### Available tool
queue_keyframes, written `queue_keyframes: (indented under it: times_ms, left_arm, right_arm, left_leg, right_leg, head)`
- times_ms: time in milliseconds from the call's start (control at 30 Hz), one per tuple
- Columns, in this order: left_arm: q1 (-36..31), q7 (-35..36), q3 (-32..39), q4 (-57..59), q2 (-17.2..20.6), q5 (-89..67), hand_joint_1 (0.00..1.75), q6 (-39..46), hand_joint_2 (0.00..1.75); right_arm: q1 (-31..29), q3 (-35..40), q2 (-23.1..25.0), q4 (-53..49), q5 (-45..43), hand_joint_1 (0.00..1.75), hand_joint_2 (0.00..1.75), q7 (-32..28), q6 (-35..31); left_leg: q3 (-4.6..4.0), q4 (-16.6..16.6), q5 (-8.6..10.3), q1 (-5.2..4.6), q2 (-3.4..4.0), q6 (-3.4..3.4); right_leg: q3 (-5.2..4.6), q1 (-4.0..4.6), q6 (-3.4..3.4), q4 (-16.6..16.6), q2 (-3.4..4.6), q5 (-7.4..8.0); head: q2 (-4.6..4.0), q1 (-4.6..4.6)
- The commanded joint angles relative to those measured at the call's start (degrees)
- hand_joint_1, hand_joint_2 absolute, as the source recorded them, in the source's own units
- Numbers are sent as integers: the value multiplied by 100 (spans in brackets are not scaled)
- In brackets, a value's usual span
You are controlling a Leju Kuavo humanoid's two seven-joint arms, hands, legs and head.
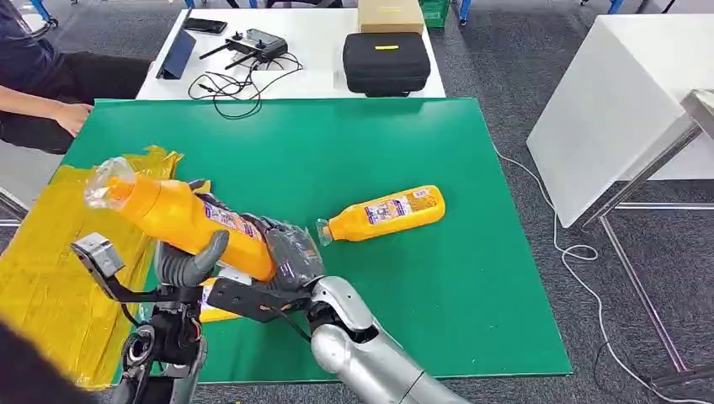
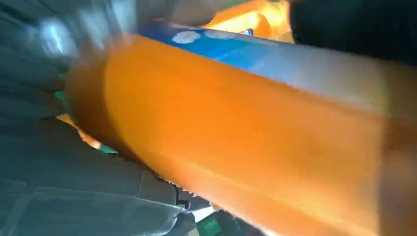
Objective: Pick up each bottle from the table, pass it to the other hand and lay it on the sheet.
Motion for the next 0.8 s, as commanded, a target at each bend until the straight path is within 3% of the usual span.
queue_keyframes:
  times_ms: [33,67,100,167,233,333,433,533,800]
  left_arm:
    - [-980,308,625,886,446,-2906,175,2718,175]
    - [-1036,265,796,942,456,-2968,175,2595,175]
    - [-1162,396,944,1140,536,-3603,175,3142,175]
    - [-1274,344,1118,1288,590,-3622,175,3035,175]
    - [-1576,742,1258,1886,847,-4712,175,3781,175]
    - [-1867,801,1556,2584,1136,-5710,175,4472,175]
    - [-1720,579,3023,2079,864,-8052,175,4472,175]
    - [-1724,606,3354,2124,810,-8943,175,4472,175]
    - [-1706,1030,3047,2748,1011,-9645,175,4472,175]
  right_arm:
    - [353,-171,-500,-720,-94,0,0,-138,153]
    - [384,-214,-517,-810,-71,0,0,-120,204]
    - [386,-230,-508,-842,-42,0,0,-96,267]
    - [390,-243,-490,-873,-24,0,0,-65,325]
    - [373,-237,-439,-853,23,0,0,22,417]
    - [341,-240,-388,-783,50,0,0,23,459]
    - [316,-262,-420,-718,-60,0,0,-61,424]
    - [300,-272,-471,-712,-136,0,0,-103,428]
    - [255,-228,-572,-661,-318,0,0,-166,427]
  left_leg:
    - [27,-10,-2,6,-22,-3]
    - [18,-9,-1,6,-11,-4]
    - [11,-6,0,3,-10,-3]
    - [21,-9,-1,8,-13,-5]
    - [13,-7,1,6,-10,-3]
    - [16,-9,2,9,-3,-4]
    - [34,-11,-5,13,11,-8]
    - [31,-8,-8,17,8,-7]
    - [27,-9,-1,10,-10,-5]
  right_leg:
    - [36,8,-1,-10,-36,-9]
    - [25,7,-1,-8,-22,-4]
    - [16,3,-1,-4,-20,-3]
    - [26,6,-3,-6,-24,-6]
    - [16,3,-1,-4,-17,-3]
    - [17,5,-1,-3,-11,-2]
    - [32,10,-3,-5,-2,-5]
    - [33,12,-1,-4,-5,-9]
    - [32,8,1,-5,-23,-9]
  head:
    - [0,4]
    - [0,-2]
    - [0,2]
    - [0,2]
    - [0,0]
    - [0,2]
    - [0,2]
    - [0,0]
    - [0,4]
